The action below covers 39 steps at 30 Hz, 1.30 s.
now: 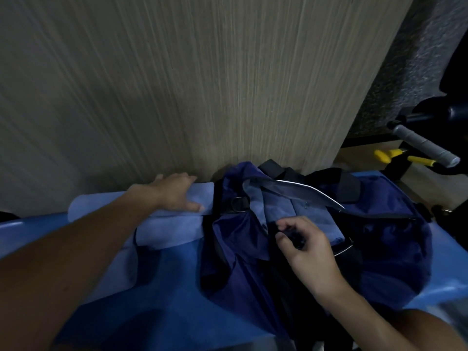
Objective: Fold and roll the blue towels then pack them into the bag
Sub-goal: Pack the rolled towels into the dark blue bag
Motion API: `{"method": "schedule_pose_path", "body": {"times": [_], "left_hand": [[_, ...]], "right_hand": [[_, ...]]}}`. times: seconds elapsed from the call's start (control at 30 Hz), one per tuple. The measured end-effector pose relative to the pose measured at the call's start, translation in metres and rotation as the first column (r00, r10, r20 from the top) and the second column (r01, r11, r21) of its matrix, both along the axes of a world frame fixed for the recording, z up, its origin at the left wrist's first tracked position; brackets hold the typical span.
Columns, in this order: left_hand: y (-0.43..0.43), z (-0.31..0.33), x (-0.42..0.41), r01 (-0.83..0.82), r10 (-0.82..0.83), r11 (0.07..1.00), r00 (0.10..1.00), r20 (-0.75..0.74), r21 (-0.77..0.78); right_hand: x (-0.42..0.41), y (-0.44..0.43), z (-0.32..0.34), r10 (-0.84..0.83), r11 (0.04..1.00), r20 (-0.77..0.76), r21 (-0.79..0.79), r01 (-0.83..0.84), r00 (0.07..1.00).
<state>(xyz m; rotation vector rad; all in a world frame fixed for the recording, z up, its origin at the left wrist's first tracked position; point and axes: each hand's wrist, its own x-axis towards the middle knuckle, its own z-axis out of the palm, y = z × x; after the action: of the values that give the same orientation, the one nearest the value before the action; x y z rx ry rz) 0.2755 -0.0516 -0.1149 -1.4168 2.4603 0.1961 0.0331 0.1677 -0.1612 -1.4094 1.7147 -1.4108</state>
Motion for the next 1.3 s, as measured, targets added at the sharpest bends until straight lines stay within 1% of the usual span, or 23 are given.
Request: {"method": "schedule_pose_path", "body": {"times": [0.1,0.2,0.3,0.33,0.4,0.47,0.5,0.57,0.6,0.67,0.73,0.77,0.83,0.87,0.93,1.0,1.03,1.1,1.17,1.2,1.23,1.3], "left_hand": [[0.008,0.004,-0.003,0.003,-0.003,1.0,0.999,-0.049,0.006],[0.02,0.015,-0.005,-0.049,0.051,0.999,0.969,-0.243,0.013],[0.039,0.031,-0.008,-0.171,0.121,0.983,0.888,-0.443,-0.073],[0.048,0.038,-0.01,-0.208,0.123,0.972,0.844,-0.522,-0.107],[0.07,0.052,-0.015,-0.279,0.11,0.951,0.713,-0.692,-0.136],[0.099,0.07,-0.025,-0.331,0.075,0.935,0.538,-0.84,-0.128],[0.116,0.081,-0.033,-0.341,0.053,0.933,0.452,-0.89,-0.118],[0.147,0.096,-0.055,-0.333,0.045,0.94,0.323,-0.945,-0.069],[0.16,0.098,-0.067,-0.32,0.07,0.947,0.265,-0.962,-0.019],[0.181,0.091,-0.095,-0.259,0.192,0.955,0.169,-0.967,0.144],[0.197,0.075,-0.122,-0.163,0.348,0.932,0.158,-0.924,0.324],[0.204,0.066,-0.134,-0.116,0.43,0.902,0.154,-0.89,0.416],[0.214,0.053,-0.157,-0.029,0.597,0.8,0.136,-0.791,0.599],[0.216,0.048,-0.166,0.006,0.661,0.744,0.143,-0.737,0.669],[0.215,0.041,-0.182,0.045,0.737,0.653,0.191,-0.648,0.756],[0.211,0.035,-0.194,0.052,0.771,0.603,0.221,-0.598,0.796],[0.209,0.032,-0.2,0.038,0.777,0.594,0.233,-0.585,0.804],[0.203,0.027,-0.21,0.0,0.784,0.582,0.265,-0.562,0.813],[0.197,0.024,-0.218,-0.043,0.788,0.573,0.302,-0.536,0.818],[0.195,0.024,-0.221,-0.067,0.789,0.569,0.322,-0.522,0.819],[0.191,0.022,-0.224,-0.089,0.786,0.571,0.347,-0.512,0.816],[0.186,0.021,-0.227,-0.101,0.764,0.587,0.396,-0.509,0.803]], "right_hand": [[-0.002,0.002,0.0,0.016,1.0,0.017,-0.007,-0.016,1.0],[-0.007,0.006,0.0,0.016,1.0,0.023,-0.016,-0.016,1.0],[-0.014,0.01,0.003,0.008,0.999,0.055,-0.04,-0.006,0.998],[-0.016,0.012,0.005,0.006,0.999,0.066,-0.046,-0.003,0.998],[-0.022,0.016,0.009,0.008,0.999,0.086,-0.053,-0.004,0.996],[-0.028,0.02,0.012,0.009,0.998,0.095,-0.062,-0.003,0.995],[-0.031,0.023,0.013,0.006,0.998,0.094,-0.069,0.0,0.996],[-0.039,0.028,0.013,-0.005,0.996,0.073,-0.092,0.012,0.997],[-0.044,0.031,0.013,-0.014,0.994,0.049,-0.105,0.019,0.999],[-0.056,0.038,0.013,-0.025,0.992,-0.006,-0.128,0.024,1.0],[-0.068,0.046,0.013,-0.041,0.991,-0.058,-0.13,0.034,0.997],[-0.075,0.049,0.012,-0.072,0.99,-0.098,-0.125,0.059,0.993],[-0.093,0.057,0.013,-0.157,0.984,-0.216,-0.114,0.135,0.964],[-0.102,0.061,0.014,-0.174,0.984,-0.285,-0.091,0.154,0.943],[-0.123,0.067,0.011,-0.143,0.986,-0.463,0.006,0.165,0.875],[-0.141,0.071,0.0,-0.082,0.98,-0.665,0.081,0.181,0.742],[-0.146,0.072,-0.005,-0.063,0.976,-0.727,0.097,0.193,0.683],[-0.155,0.074,-0.01,-0.09,0.968,-0.779,0.079,0.24,0.621],[-0.163,0.074,-0.012,-0.116,0.965,-0.789,0.056,0.258,0.604],[-0.169,0.074,-0.013,-0.123,0.965,-0.774,0.052,0.256,0.621],[-0.174,0.074,-0.013,-0.118,0.967,-0.744,0.065,0.247,0.657],[-0.179,0.074,-0.014,-0.116,0.965,-0.634,0.111,0.239,0.765]]}}
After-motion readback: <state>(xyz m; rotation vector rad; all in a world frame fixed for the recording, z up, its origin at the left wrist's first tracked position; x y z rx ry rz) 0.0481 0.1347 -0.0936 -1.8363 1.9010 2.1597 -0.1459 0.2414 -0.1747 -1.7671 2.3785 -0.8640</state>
